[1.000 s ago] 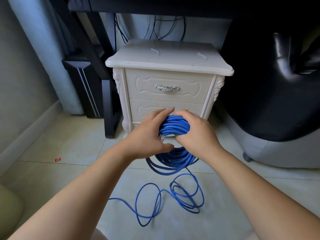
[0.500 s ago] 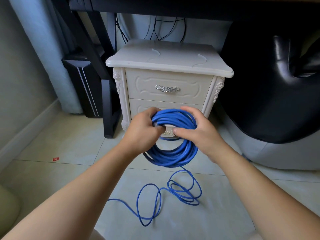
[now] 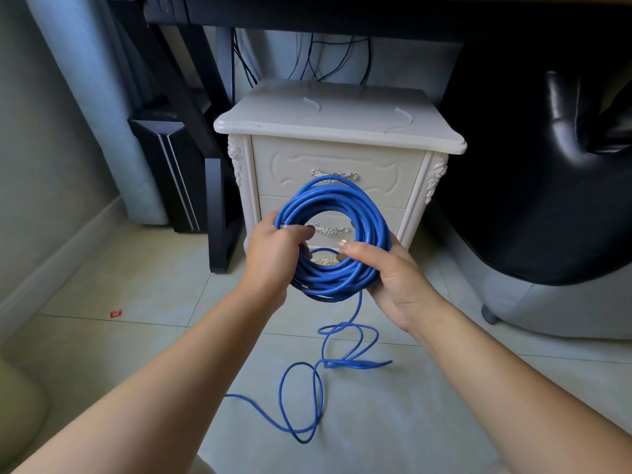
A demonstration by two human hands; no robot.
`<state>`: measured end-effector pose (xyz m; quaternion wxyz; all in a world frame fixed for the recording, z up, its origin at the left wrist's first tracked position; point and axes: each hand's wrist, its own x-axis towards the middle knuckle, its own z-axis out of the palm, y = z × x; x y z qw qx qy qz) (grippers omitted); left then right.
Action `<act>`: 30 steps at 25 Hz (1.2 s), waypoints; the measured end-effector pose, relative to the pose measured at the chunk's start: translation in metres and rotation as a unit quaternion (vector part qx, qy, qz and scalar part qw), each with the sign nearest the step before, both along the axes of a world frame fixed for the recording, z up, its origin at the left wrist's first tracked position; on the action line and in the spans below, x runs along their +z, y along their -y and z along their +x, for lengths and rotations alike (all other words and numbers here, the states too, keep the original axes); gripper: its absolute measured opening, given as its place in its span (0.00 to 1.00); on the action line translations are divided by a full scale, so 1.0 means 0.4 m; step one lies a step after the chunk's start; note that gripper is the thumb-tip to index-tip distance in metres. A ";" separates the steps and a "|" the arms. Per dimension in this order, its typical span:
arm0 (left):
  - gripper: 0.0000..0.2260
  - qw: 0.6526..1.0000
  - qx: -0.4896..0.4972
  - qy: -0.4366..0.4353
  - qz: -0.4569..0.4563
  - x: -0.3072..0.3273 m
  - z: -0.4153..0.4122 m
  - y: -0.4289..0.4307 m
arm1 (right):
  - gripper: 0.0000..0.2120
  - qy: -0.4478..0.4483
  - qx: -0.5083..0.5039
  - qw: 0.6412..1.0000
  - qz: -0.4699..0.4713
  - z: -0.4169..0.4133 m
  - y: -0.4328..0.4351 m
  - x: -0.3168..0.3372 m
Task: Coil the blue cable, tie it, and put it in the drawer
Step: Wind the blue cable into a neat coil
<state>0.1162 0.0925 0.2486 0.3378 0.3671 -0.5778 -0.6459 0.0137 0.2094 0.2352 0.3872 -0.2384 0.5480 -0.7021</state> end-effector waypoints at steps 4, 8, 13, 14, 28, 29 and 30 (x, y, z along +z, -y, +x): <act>0.06 0.988 -0.142 0.029 0.052 0.000 0.011 -0.002 | 0.15 -0.007 -0.072 0.997 0.020 -0.016 0.005 0.008; 0.27 0.949 -0.299 0.017 0.096 0.027 0.041 0.040 | 0.13 -0.136 -0.098 0.983 0.076 -0.041 -0.008 0.027; 0.46 0.928 -0.293 0.118 -0.198 0.010 0.032 0.044 | 0.14 -0.331 -0.012 0.932 0.150 -0.032 -0.021 0.036; 0.45 0.909 -0.289 0.146 -0.264 0.000 0.027 0.037 | 0.15 -0.352 0.008 0.923 0.154 -0.032 -0.020 0.035; 0.13 0.941 -0.202 0.117 -0.245 0.010 0.018 0.036 | 0.20 -0.284 0.102 0.945 0.129 -0.064 -0.029 0.073; 0.13 0.949 -0.193 0.101 -0.226 0.012 0.018 0.040 | 0.21 -0.236 0.106 0.958 0.126 -0.071 -0.034 0.081; 0.13 0.957 -0.187 0.084 -0.205 0.013 0.017 0.044 | 0.26 -0.184 0.108 0.969 0.125 -0.079 -0.037 0.083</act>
